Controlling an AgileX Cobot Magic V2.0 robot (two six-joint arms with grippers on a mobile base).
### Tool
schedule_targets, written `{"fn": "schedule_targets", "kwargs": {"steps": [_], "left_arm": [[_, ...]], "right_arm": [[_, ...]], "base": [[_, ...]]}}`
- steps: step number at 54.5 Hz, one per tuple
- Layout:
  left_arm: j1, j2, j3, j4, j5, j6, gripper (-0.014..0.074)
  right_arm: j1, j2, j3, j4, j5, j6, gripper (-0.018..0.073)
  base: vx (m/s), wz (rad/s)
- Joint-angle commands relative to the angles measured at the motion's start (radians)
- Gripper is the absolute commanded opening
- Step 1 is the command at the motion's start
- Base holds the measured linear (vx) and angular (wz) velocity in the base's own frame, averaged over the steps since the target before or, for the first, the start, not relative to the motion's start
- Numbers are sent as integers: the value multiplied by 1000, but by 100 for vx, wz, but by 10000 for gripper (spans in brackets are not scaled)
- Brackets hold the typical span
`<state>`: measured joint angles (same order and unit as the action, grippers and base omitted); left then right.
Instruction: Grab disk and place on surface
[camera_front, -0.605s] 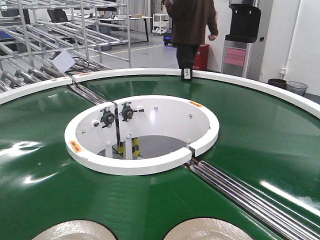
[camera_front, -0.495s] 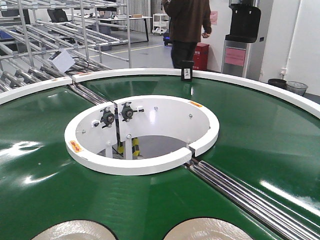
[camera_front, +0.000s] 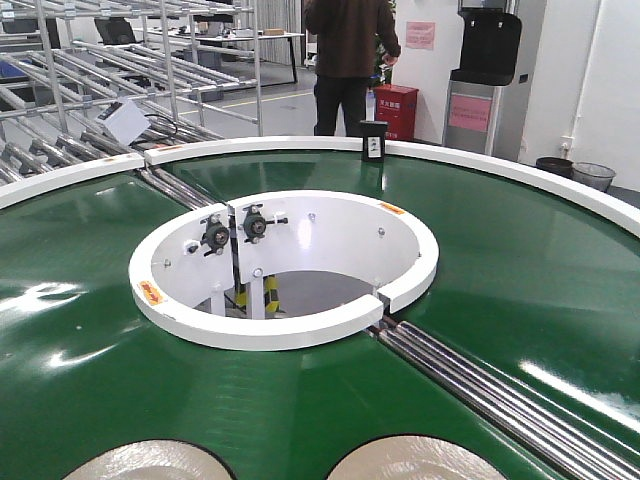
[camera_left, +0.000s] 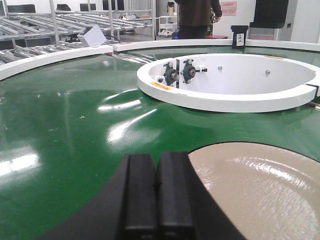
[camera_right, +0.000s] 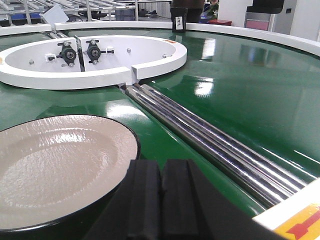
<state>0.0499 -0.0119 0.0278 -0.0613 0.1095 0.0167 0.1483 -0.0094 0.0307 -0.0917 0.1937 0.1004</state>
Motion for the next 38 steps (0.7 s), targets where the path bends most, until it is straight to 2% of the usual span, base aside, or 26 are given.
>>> {"fn": "schedule_targets", "kwargs": {"steps": [1, 9, 16, 19, 23, 31, 38], "left_arm": [[-8, -14, 25, 2, -85, -2, 1], [-8, -15, 25, 2, -174, -2, 1], [-8, -15, -16, 2, -434, -17, 1], [-8, -15, -66, 2, -483, -34, 1], [-8, -12, -180, 2, -428, -30, 1], [-8, 156, -507, 3, -219, 104, 1], [-8, 382, -735, 2, -131, 94, 1]], "right_arm": [[-3, -13, -5, -11, -86, 1, -9], [-3, -13, -6, -12, -126, 1, -9], [-3, -13, -18, 32, -309, 19, -9], [-3, -13, -60, 59, -337, 19, -9], [-3, -7, -170, 60, -321, 1, -9], [-3, 134, -470, 46, -255, -66, -9], [-3, 352, -715, 41, -241, -151, -9]], "base": [[0, 0], [0, 0], [0, 0], [0, 0], [0, 0], [0, 0], [0, 0]]}}
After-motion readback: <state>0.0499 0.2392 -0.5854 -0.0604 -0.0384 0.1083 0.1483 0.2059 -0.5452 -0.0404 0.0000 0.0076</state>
